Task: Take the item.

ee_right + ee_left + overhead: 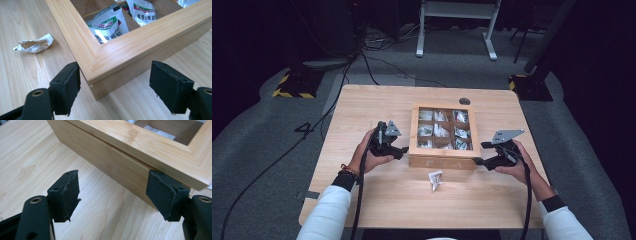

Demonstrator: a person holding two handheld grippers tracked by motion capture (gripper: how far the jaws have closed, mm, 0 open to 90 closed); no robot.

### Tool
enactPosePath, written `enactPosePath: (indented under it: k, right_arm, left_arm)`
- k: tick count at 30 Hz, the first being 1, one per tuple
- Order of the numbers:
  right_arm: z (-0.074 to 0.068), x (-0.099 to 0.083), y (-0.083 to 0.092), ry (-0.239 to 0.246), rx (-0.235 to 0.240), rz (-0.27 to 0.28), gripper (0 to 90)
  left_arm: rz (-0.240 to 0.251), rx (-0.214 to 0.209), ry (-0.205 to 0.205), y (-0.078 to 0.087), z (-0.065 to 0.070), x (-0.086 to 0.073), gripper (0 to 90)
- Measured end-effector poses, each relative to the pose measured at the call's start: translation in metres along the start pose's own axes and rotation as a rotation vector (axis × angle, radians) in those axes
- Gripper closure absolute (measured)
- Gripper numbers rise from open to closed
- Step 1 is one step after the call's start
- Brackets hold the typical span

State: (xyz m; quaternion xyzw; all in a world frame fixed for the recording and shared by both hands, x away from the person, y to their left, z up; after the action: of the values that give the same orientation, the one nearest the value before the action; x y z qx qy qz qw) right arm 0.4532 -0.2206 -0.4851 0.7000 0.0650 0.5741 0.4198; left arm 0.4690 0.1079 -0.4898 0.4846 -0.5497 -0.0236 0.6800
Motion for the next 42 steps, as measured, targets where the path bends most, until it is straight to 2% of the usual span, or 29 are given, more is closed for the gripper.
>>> enactPosePath:
  k: [1,4,12,16,24,28,30,42]
  right_arm:
    - [-0.001,0.001,-0.001,-0.008,0.012,0.009,27.2]
    - [-0.003,0.002,-0.002,-0.011,0.015,0.011,28.5]
    - [-0.004,-0.001,-0.002,-0.039,0.024,0.03,30.2]
    - [-0.005,0.0,0.001,-0.054,0.031,0.065,30.4]
    - [-0.006,0.001,0.002,-0.041,0.016,0.061,30.4]
    - [-0.007,0.003,0.003,-0.034,0.005,0.065,30.4]
    - [-0.007,0.004,0.005,-0.032,-0.001,0.066,30.6]
    - [-0.011,0.009,0.009,-0.005,-0.015,0.073,30.6]
  left_arm:
    - [0.022,-0.007,0.015,0.004,0.0,-0.001,26.7]
    - [0.035,-0.015,0.018,0.006,0.0,0.0,26.3]
    - [0.033,-0.015,-0.006,0.01,0.007,-0.003,26.9]
    - [0.031,-0.013,-0.007,0.011,0.01,-0.005,27.3]
    - [0.021,-0.018,-0.025,0.012,0.014,-0.008,25.4]
    - [0.01,-0.009,-0.047,0.014,0.018,-0.008,24.5]
    - [0.007,-0.016,-0.049,0.016,0.021,-0.009,21.8]
    - [0.024,-0.015,-0.078,0.022,0.033,-0.007,19.6]
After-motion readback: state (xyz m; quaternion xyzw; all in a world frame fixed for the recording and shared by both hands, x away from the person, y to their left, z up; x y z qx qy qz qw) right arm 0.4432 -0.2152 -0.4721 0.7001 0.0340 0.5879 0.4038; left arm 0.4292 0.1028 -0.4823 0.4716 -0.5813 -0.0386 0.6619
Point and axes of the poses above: each handheld gripper's, and its own axes: y roughly backward along the jaws, x roughly out of its top, z roughly to its right, the point moved 7 cm from there along -y, roughly forward along the jaws, and after that the axes turned 2 degrees about z, right-handed, at the moved point
